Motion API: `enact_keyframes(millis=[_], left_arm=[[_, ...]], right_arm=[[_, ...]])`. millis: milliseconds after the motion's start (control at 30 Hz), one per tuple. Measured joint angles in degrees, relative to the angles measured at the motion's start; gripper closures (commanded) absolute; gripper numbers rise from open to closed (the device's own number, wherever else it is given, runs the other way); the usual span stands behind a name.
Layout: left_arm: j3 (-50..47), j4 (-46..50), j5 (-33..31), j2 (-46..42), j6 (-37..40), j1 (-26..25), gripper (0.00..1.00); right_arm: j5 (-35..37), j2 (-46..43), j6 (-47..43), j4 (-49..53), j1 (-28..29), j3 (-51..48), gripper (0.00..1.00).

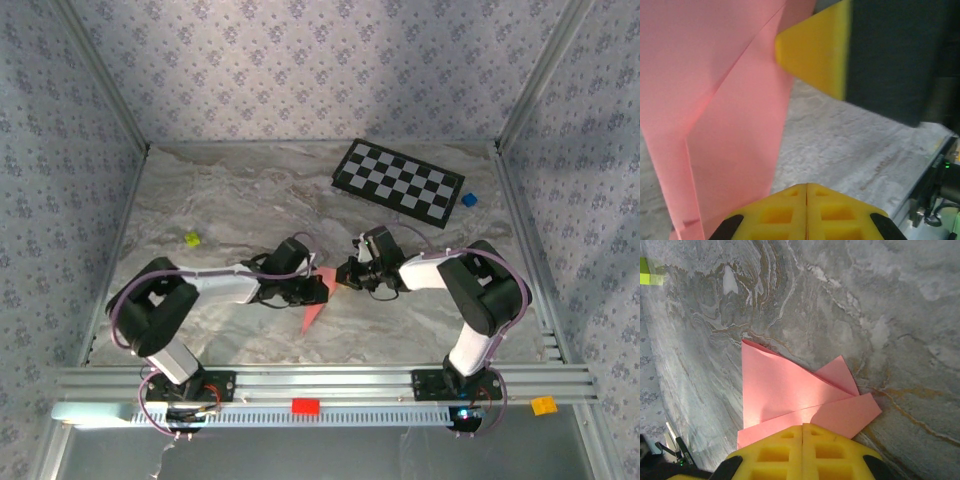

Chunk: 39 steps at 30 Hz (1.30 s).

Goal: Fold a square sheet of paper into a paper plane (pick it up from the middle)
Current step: Fold the wing for the fifth time at the center of the table.

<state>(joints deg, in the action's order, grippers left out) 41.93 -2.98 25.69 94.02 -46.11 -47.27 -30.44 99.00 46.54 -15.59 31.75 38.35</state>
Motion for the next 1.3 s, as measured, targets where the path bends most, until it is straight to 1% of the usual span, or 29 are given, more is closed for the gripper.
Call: enact_keyframes(millis=[100,133,300,400,567,667,767,867,967,1200,1300], left_arm=[[-1.92,-0.15,0.00,1.01,-0.28,-0.15,0.93],[-2.99,-1.55,0.04,0.81,-0.46,-0.15,0.93],[-7.67,-4.09,-0.70,-3.13,-1.49,-1.14,0.92],[-10.16,-2.03,-0.94,-6.71,-1.53,-1.95,0.92],[-12.20,4.09,-2.64,-15.28,-1.49,-2.10,0.91],[-12.20,6.56,-4.31,-19.91,-1.49,-1.44,0.91],[-12.15,8.00,-5.60,-22.43,-1.55,0.63,0.88],[-11.61,8.90,-6.10,-22.49,-1.95,3.23,0.86],[-10.38,9.46,-6.45,-21.18,-1.90,4.46,0.81],[-7.72,8.76,-5.70,-15.52,-1.88,4.59,0.76],[-7.56,8.81,-5.31,-13.27,-1.64,4.66,0.74]], right_arm=[[-0.04,0.07,-0.02,0.22,-0.02,0.11,1.00],[-0.09,0.07,-0.02,0.28,-0.07,0.15,1.00],[-0.28,0.13,-0.04,0.33,-0.17,0.17,1.00],[-0.46,0.22,-0.07,0.50,-0.26,0.33,1.00],[-0.81,0.28,-0.33,0.85,-0.28,0.59,1.00],[-0.96,0.28,-0.83,1.27,-0.20,0.90,1.00],[-0.61,0.15,-1.73,2.29,0.33,1.60,0.95],[-0.15,-1.68,-2.58,3.91,1.01,1.73,0.90],[0.22,-5.62,-3.13,4.96,1.31,1.73,0.86],[3.10,-16.81,-4.17,7.74,1.11,0.02,0.84],[4.22,-19.58,-4.15,8.90,1.01,-2.16,0.84]])
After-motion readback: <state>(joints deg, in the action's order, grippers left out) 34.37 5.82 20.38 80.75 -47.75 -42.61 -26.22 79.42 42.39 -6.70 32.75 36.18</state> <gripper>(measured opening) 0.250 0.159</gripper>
